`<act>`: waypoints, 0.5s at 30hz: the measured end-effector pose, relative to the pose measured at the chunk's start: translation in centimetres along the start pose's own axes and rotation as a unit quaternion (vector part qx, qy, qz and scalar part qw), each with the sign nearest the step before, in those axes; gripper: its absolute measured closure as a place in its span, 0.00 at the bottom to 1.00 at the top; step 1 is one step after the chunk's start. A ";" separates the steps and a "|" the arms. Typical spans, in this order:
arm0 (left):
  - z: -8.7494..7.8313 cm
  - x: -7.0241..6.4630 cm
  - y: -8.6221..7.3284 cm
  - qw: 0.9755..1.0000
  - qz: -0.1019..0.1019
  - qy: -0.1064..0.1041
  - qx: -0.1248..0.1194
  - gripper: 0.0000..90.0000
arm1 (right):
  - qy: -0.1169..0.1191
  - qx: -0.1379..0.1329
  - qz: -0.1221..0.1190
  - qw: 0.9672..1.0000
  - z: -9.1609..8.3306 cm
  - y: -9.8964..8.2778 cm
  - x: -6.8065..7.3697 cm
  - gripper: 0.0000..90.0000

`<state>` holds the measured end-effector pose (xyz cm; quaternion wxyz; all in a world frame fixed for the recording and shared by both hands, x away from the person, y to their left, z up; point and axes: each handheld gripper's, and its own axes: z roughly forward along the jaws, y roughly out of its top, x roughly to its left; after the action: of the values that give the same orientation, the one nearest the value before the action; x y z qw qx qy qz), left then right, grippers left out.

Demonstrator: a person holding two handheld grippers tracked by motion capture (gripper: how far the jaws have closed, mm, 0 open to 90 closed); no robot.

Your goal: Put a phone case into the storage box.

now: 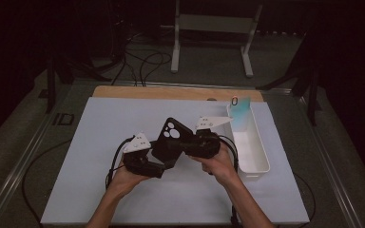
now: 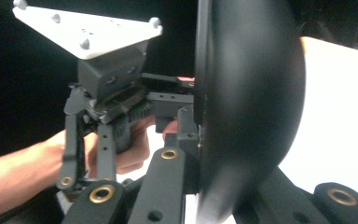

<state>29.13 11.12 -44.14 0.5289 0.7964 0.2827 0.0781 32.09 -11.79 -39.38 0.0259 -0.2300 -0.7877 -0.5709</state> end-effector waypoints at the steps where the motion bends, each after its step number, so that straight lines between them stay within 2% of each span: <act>1: 0.1 0.0 0.0 1.000 0.003 -0.007 0.003 0.16 | 0.006 0.002 -0.004 1.000 0.1 0.0 0.0 0.96; 4: 0.0 0.1 -0.1 1.000 0.003 -0.018 0.003 0.22 | 0.017 0.015 -0.015 1.000 0.1 0.0 0.2 0.96; 7: -0.2 0.2 -0.1 0.999 0.000 -0.037 -0.002 0.27 | 0.030 0.018 -0.014 0.999 0.1 0.0 0.1 0.96; 9: -0.2 0.2 0.0 0.999 0.003 -0.041 0.000 0.28 | 0.037 0.021 -0.018 0.999 0.2 -0.1 0.1 0.96; 12: 0.0 0.0 -0.1 0.999 0.009 -0.053 0.005 0.33 | 0.041 0.028 -0.025 0.998 0.4 -0.1 0.3 0.96; 15: 0.0 0.0 -0.2 0.998 0.012 -0.059 0.009 0.39 | 0.034 0.035 -0.030 0.998 0.5 -0.1 0.3 0.95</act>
<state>29.08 11.16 -44.31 0.5365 0.8076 0.2423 0.0350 31.91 -11.25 -39.52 0.0430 -0.1857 -0.8124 -0.5510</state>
